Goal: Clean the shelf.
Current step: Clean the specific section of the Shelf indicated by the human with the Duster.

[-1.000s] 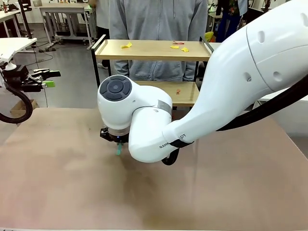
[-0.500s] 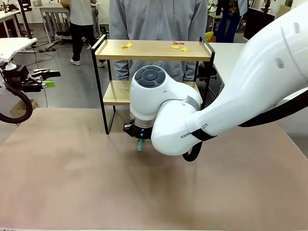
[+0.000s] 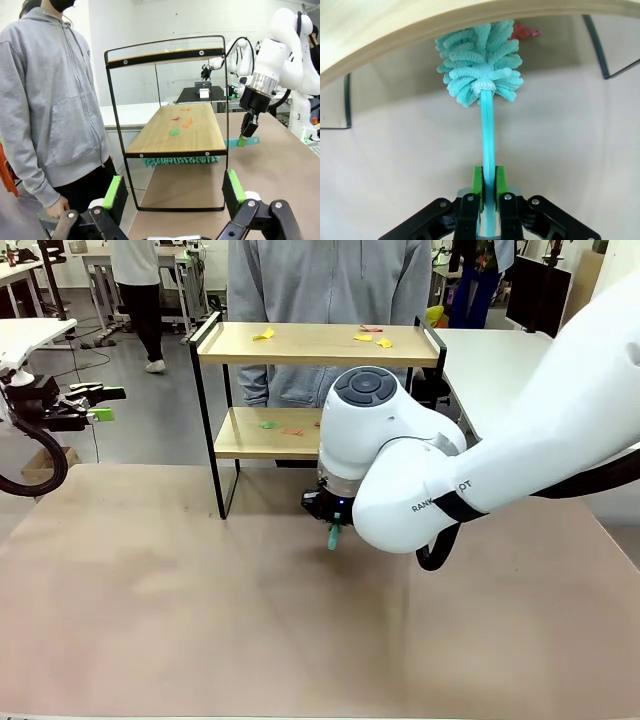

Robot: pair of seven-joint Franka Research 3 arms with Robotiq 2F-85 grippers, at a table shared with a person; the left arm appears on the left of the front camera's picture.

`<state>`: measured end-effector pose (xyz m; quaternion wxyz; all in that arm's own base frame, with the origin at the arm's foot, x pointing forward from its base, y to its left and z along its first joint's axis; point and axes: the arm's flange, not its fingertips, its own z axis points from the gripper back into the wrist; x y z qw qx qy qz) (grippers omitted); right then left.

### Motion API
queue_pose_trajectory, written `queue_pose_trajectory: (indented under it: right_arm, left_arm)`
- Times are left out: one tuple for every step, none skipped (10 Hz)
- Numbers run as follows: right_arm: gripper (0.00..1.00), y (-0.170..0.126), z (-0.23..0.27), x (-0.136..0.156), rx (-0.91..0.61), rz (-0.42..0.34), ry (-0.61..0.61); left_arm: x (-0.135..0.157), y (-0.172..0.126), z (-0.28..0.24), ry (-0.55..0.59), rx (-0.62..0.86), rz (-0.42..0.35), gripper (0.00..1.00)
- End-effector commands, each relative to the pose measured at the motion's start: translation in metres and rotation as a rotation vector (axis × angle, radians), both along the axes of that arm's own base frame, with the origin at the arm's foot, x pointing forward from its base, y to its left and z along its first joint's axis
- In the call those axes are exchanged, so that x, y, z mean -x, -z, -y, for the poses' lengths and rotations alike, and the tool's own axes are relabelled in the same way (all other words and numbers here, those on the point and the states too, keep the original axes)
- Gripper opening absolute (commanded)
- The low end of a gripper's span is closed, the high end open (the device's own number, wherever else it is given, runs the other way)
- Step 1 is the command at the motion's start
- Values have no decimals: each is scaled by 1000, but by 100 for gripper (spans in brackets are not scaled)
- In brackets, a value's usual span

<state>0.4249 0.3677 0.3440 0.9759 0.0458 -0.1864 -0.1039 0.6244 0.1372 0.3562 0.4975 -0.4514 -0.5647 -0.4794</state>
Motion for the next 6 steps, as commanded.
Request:
queue_pose_trajectory:
  right_arm:
    - [13,-8,27,1,47,-44,19]
    - [13,-6,36,0,69,-51,36]
    - [13,-6,45,-1,90,-53,57]
    - [13,-6,54,-1,115,-60,74]
    - [13,-8,63,-2,154,-66,90]
    - [13,-11,71,-3,193,-65,98]
  left_arm:
    - [1,-3,0,3,2,6,100]
    - [1,-3,0,3,2,6,100]
    - [1,-3,0,3,2,6,100]
    - [1,-3,0,3,2,6,100]
    - [1,-3,0,3,2,6,100]
    - [1,-3,0,3,2,6,100]
